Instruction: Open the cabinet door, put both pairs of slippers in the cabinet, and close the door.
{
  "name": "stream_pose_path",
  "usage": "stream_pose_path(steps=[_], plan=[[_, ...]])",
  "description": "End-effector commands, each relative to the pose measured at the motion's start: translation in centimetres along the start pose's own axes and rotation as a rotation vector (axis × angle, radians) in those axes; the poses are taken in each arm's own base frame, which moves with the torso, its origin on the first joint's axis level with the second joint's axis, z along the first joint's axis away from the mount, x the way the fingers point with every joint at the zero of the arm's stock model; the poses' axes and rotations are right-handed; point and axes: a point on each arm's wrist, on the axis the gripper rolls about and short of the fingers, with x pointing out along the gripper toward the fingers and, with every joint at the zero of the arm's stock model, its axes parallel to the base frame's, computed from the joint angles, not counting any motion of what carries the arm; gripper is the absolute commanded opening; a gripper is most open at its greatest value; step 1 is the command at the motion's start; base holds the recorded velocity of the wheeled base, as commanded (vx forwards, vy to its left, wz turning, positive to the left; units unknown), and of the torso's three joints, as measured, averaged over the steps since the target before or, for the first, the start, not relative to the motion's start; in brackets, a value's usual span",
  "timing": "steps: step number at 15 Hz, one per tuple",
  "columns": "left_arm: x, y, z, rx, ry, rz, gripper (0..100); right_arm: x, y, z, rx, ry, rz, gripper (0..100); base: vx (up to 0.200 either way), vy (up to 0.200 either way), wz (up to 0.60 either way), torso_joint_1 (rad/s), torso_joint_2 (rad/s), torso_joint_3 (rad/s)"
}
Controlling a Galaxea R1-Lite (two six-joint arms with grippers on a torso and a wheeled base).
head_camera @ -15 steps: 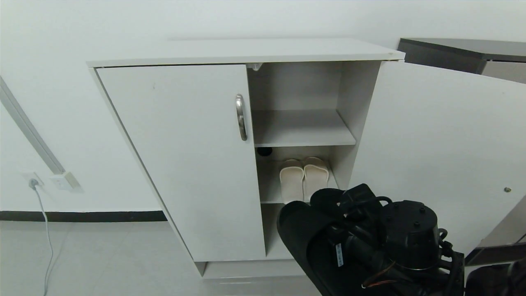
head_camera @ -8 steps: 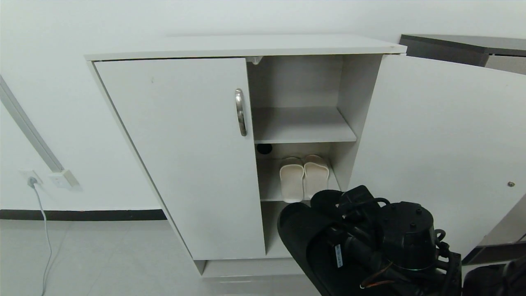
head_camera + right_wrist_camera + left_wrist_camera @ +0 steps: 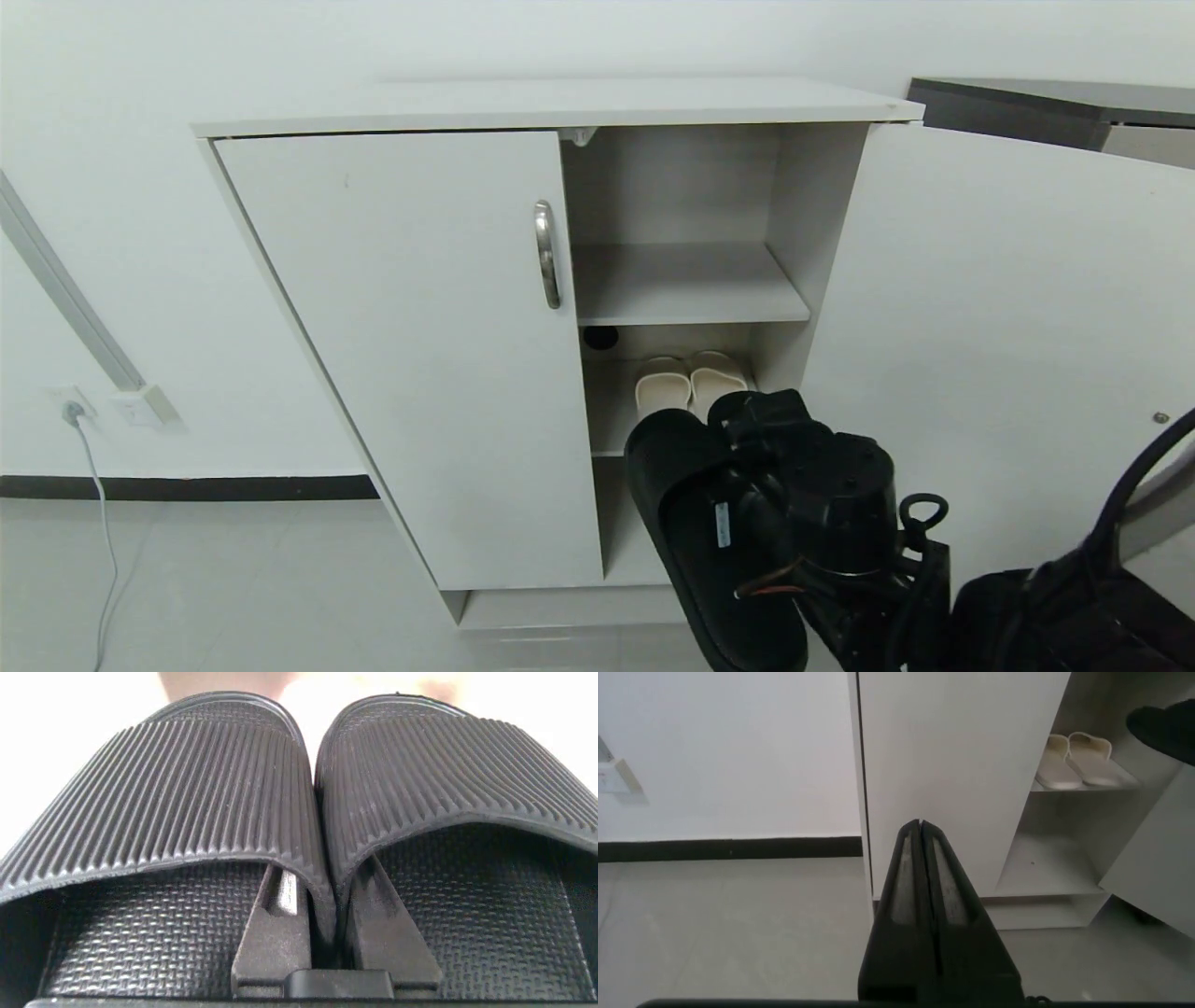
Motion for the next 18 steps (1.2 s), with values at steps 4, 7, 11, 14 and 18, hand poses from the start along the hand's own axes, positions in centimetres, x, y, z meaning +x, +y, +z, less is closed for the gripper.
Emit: stream_pose_path(steps=[4, 7, 11, 14, 18], plan=[[0.0, 0.0, 0.0, 0.001, 0.001, 0.004, 0, 2.2, 3.4, 5.1, 0.079, -0.01, -0.185, 0, 0.0, 0.0, 0.0, 0.0, 0.0, 0.0], [0.0, 0.0, 0.0, 0.0, 0.001, 0.004, 0, 1.8, 3.2, 8.2, 0.1, -0.026, -0.218, 0, 0.0, 0.0, 0.0, 0.0, 0.0, 0.0], [0.0, 0.0, 0.0, -0.002, 0.001, 0.004, 0, 1.8, 2.7, 9.4, 0.098, -0.025, -0.233, 0, 0.0, 0.0, 0.0, 0.0, 0.0, 0.0], [0.0, 0.0, 0.0, -0.003, 0.001, 0.006, 0, 1.8, 2.3, 9.9, 0.109, -0.036, -0.239, 0, 0.0, 0.0, 0.0, 0.0, 0.0, 0.0], [0.0, 0.0, 0.0, -0.003, 0.001, 0.006, 0, 1.6, 2.3, 10.1, 0.11, -0.039, -0.237, 0, 0.0, 0.0, 0.0, 0.0, 0.0, 0.0]])
